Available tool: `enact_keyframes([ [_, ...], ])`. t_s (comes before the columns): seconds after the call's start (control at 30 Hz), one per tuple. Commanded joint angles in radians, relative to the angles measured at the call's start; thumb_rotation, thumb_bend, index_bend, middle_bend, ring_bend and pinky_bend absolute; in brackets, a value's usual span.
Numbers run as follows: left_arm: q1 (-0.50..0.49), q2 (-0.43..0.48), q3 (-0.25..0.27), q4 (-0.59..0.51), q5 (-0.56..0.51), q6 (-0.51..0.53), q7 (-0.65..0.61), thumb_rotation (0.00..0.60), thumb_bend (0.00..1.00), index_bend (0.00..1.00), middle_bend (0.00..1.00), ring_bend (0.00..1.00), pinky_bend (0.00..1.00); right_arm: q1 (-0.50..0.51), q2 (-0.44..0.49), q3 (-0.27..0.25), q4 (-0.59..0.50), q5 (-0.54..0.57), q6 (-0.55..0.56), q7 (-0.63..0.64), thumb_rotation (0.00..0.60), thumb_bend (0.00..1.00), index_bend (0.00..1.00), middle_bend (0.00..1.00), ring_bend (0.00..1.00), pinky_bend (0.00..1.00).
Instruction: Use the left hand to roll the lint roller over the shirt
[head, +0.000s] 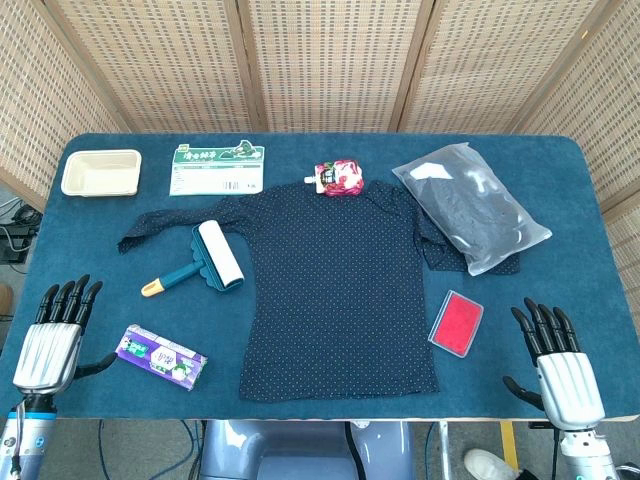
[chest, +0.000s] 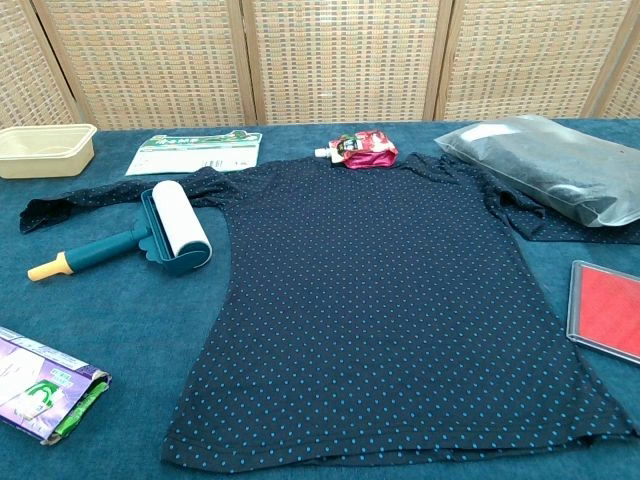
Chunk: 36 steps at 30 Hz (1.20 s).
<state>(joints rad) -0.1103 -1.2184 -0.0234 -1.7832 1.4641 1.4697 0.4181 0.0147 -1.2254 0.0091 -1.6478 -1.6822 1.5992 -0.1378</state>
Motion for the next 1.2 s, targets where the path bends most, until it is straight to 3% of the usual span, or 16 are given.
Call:
enact_keyframes([
  [0.03, 0.0, 0.0, 0.0, -0.001, 0.0, 0.0, -0.001, 0.6, 0.0, 0.0, 0.0, 0.0, 0.0, 0.0, 0.0, 0.0, 0.001, 0.0, 0.0, 0.001, 0.6, 0.06, 0.0, 0.0, 0.0, 0.0],
  [1.2, -0.005, -0.011, -0.007, -0.006, -0.008, -0.004, 0.028, 0.6, 0.0, 0.0, 0.0, 0.0, 0.02, -0.002, 0.002, -0.002, -0.004, -0.01, 0.011, 0.006, 0.6, 0.06, 0.0, 0.0, 0.0, 0.0],
])
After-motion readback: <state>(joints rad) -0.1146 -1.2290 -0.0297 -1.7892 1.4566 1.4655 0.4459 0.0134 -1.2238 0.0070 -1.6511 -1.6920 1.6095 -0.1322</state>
